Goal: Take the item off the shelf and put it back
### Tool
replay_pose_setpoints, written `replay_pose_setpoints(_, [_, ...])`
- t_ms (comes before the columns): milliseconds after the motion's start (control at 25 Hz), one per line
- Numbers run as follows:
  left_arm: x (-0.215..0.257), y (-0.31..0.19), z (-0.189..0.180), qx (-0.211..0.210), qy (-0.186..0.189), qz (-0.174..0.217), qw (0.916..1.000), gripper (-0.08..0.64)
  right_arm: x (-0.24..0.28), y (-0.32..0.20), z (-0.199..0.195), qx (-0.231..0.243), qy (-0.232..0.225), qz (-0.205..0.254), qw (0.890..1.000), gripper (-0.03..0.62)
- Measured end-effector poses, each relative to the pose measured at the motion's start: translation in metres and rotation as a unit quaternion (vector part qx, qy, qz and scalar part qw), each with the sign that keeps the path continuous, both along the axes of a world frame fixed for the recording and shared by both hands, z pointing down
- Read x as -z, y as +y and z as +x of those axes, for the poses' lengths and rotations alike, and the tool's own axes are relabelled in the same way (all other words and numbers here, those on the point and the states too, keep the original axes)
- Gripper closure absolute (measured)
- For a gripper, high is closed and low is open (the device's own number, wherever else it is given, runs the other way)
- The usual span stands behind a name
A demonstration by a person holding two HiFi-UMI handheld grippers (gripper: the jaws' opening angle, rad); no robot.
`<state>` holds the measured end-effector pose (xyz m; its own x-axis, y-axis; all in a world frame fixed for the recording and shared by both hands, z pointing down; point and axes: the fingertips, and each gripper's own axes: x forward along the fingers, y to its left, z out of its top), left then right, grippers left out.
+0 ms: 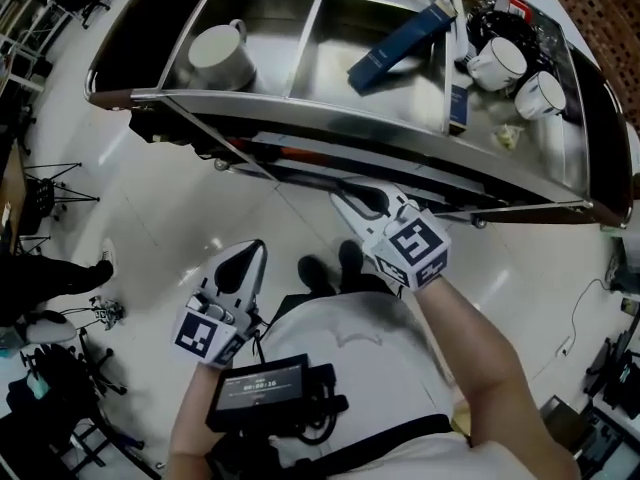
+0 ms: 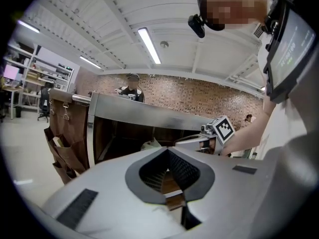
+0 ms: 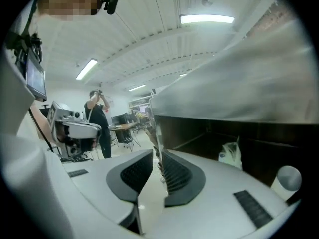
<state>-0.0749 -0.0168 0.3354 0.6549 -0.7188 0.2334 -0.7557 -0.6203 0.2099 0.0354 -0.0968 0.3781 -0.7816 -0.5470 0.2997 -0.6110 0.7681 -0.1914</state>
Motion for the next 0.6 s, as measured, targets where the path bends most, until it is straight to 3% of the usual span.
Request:
replay_pose_setpoints(160, [0.017, -0.004, -0.001, -0.002, -0.008, 0.004, 1.0000, 0.552, 0.037, 0.019, -0.024, 0.040, -0.024, 0.001, 0.999, 0.531])
replay_pose_setpoints(400, [0.046, -0.006, -0.001, -0.007, 0.011, 0.013, 0.9998, 0.552, 0.085, 0.042, -0.046, 0.084, -0.081, -0.007, 0.993, 0.531])
replay_pose_setpoints(600, [0.067, -0.003, 0.004, -0.034, 0.016, 0.034, 0.9987, 0.552, 0.117, 0.056, -0.055, 0.122, -0.088, 0.007, 0.989, 0.537])
